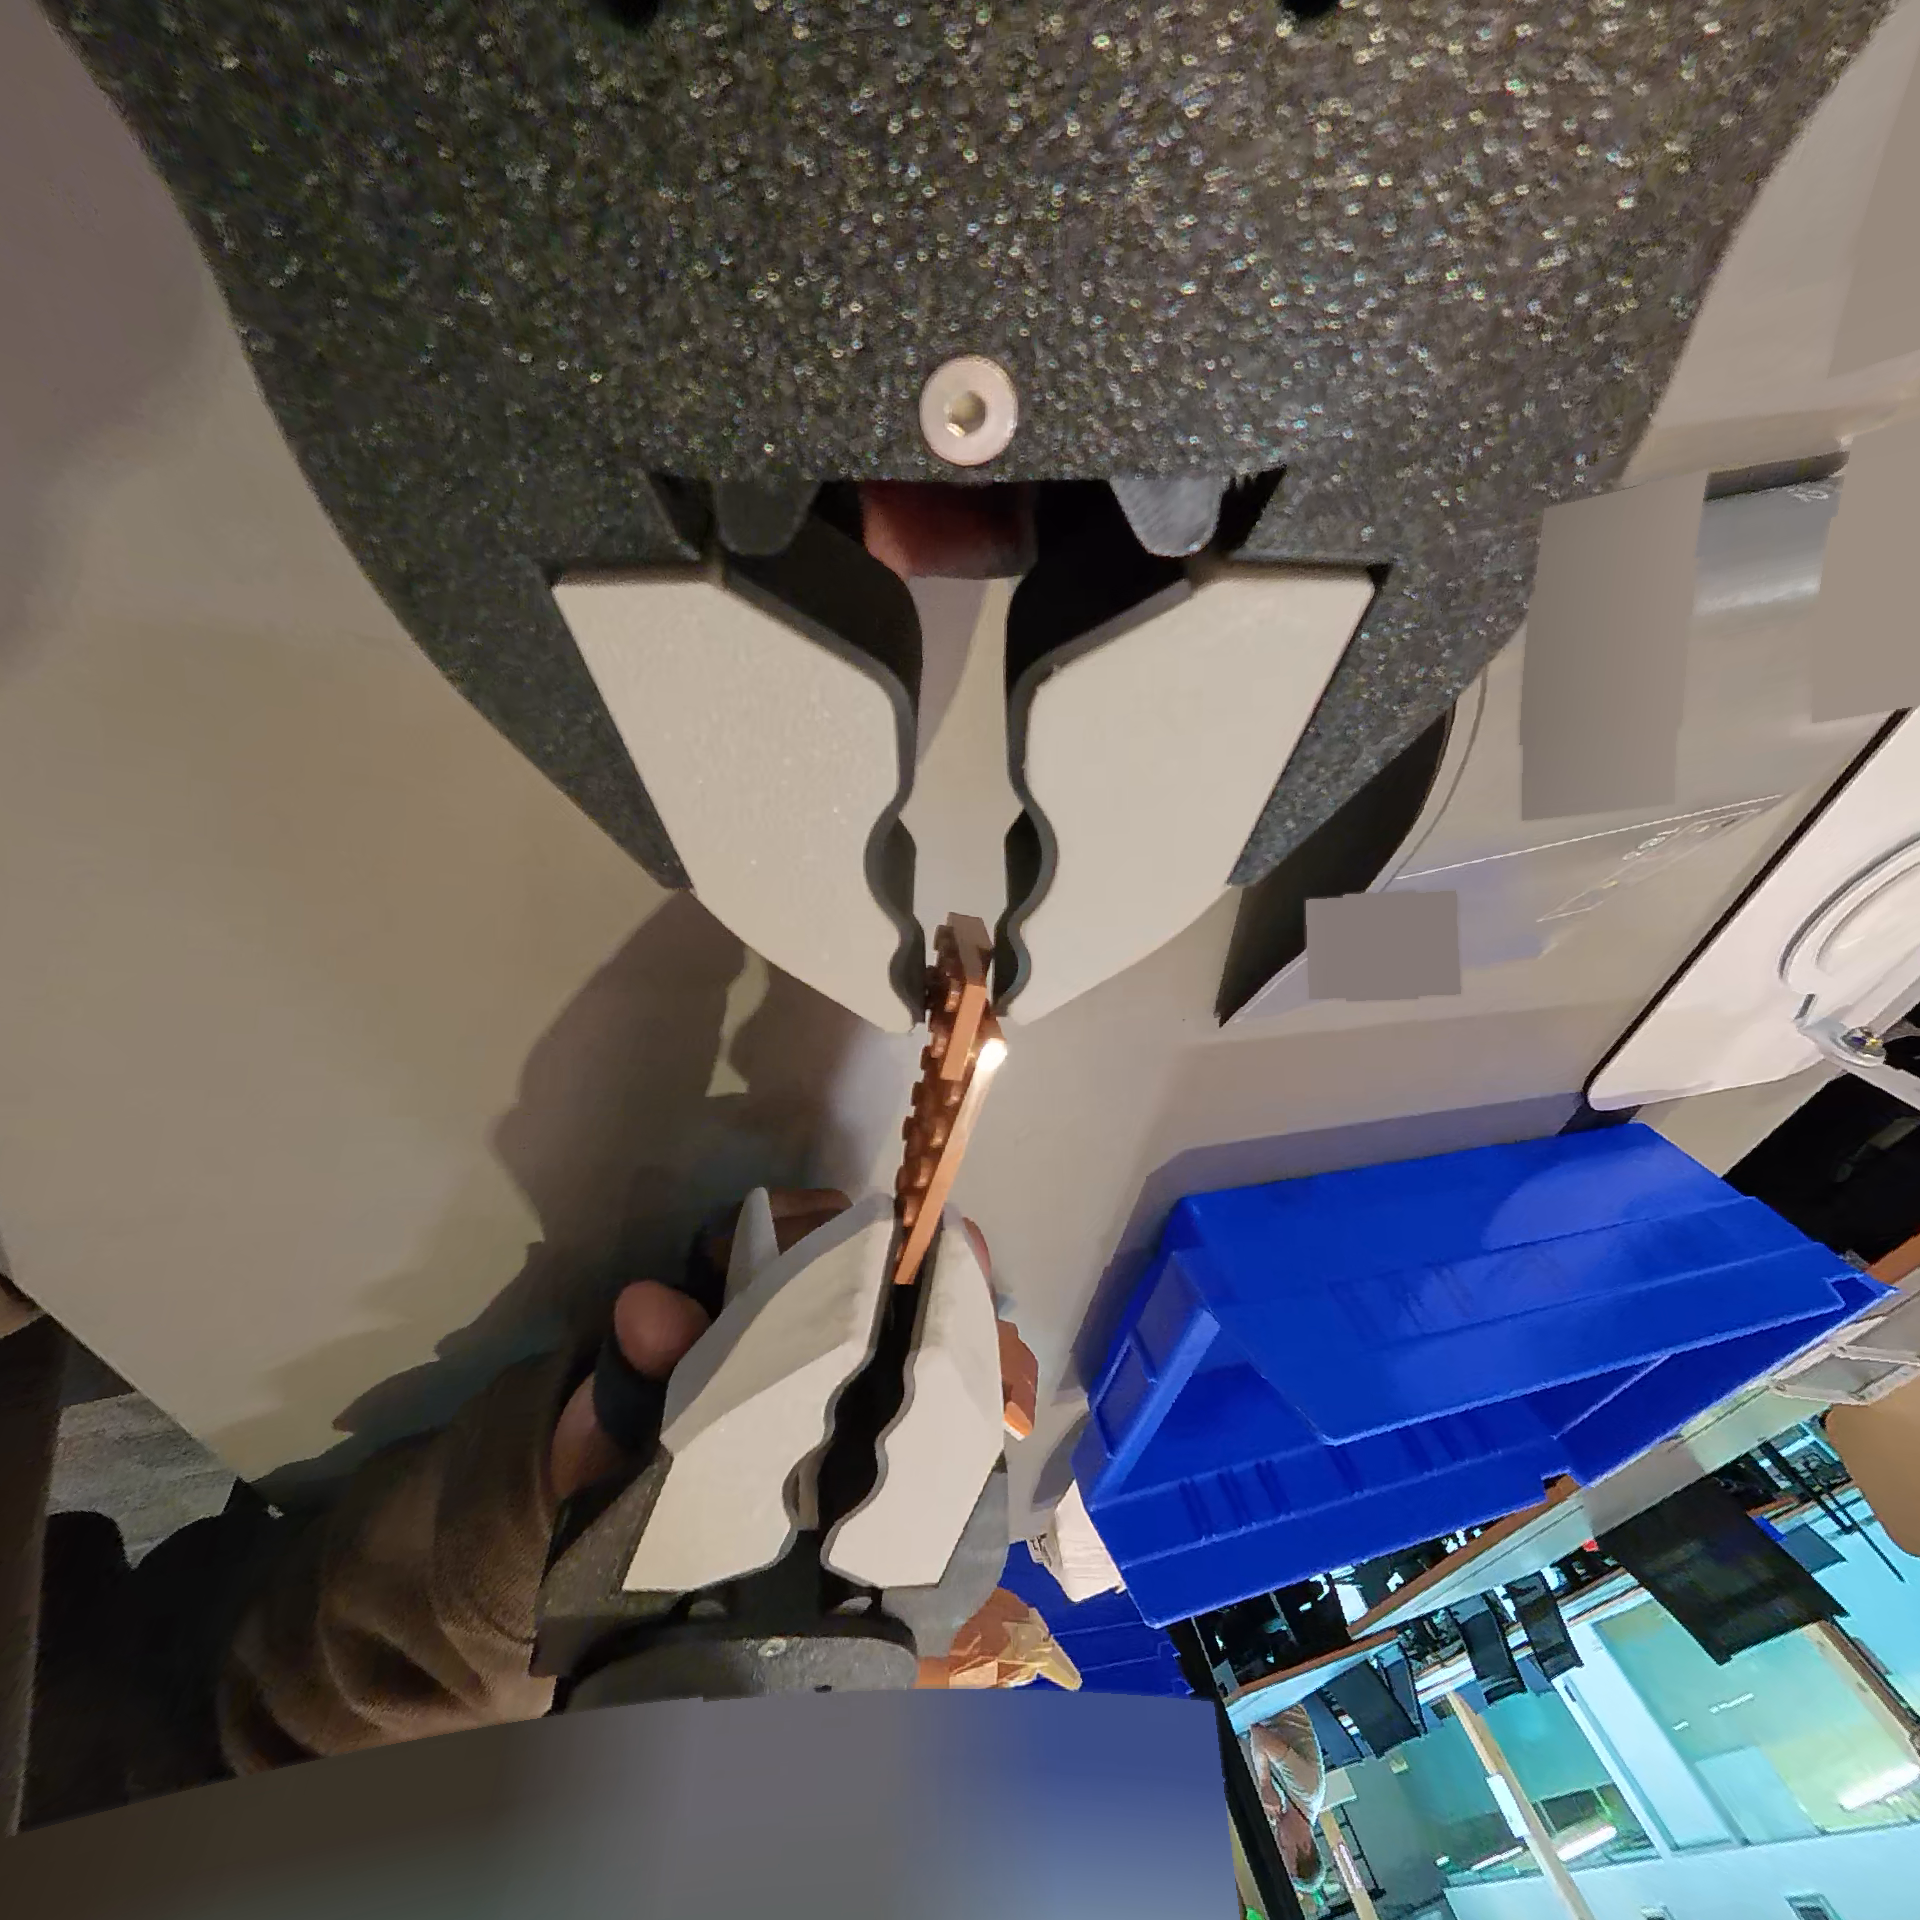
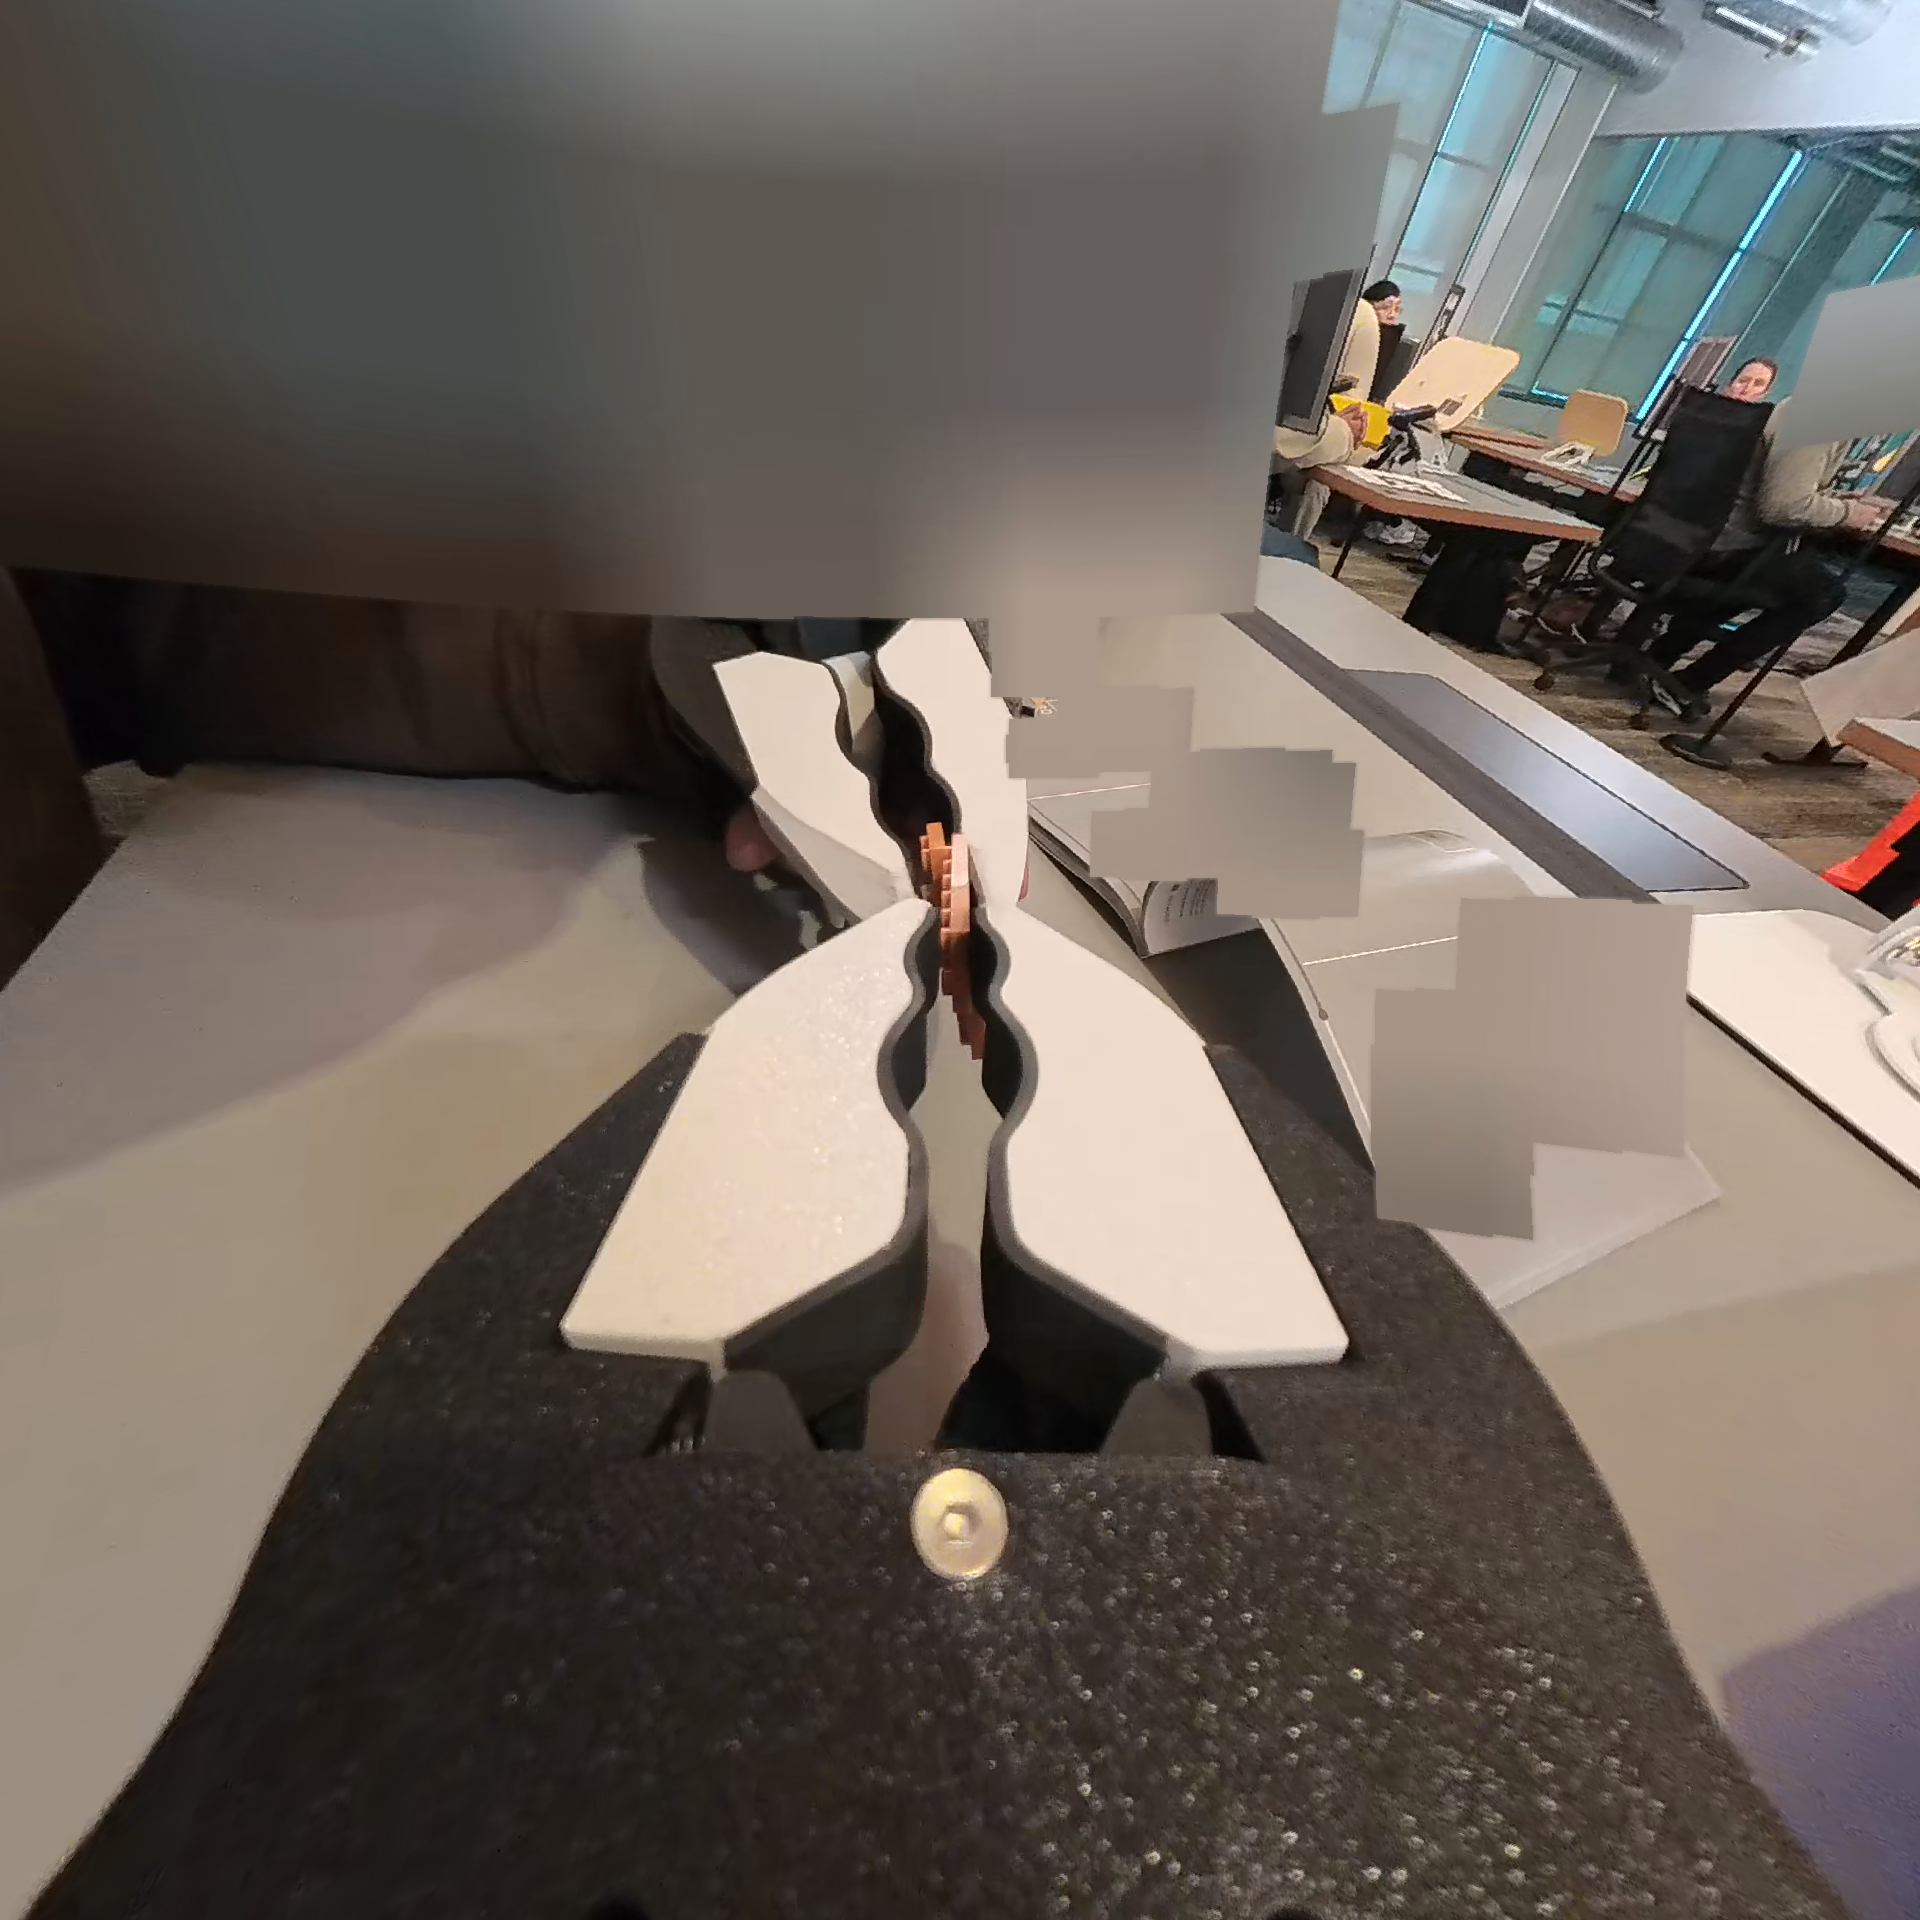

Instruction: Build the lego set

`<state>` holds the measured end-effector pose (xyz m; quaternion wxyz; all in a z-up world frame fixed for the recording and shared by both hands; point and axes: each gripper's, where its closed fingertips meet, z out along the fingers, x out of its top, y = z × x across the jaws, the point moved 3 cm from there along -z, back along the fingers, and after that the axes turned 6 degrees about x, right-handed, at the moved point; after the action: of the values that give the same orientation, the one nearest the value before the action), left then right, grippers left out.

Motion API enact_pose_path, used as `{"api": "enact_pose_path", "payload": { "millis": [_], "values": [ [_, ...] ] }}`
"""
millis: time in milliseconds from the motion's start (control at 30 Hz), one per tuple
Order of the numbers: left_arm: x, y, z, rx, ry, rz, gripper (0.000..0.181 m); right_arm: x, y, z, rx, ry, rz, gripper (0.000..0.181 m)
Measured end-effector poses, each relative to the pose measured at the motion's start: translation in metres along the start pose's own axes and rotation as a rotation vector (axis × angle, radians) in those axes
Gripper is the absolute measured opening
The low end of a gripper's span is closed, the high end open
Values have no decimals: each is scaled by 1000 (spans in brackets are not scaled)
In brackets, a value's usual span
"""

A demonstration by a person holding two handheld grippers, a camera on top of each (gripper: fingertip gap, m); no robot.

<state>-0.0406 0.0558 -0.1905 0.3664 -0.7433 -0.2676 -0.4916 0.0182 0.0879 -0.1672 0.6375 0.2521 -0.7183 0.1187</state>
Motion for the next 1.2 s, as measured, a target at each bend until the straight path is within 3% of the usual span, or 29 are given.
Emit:
{"api": "enact_pose_path", "payload": {
  "millis": [567, 933, 1200],
  "values": [
    [-4, 2, 3, 38, -39, 85, 11, -3, -1, -1, 2, -26, -43, 5],
    [-5, 11, 3, -23, -35, 101, 11, -1, -12, -2, 23, -39, -242, 4],
    [1, 15, 1, -49, 19, 106, 10, 8, -14, -5, 63, 36, -182, 5]
  ]
}}
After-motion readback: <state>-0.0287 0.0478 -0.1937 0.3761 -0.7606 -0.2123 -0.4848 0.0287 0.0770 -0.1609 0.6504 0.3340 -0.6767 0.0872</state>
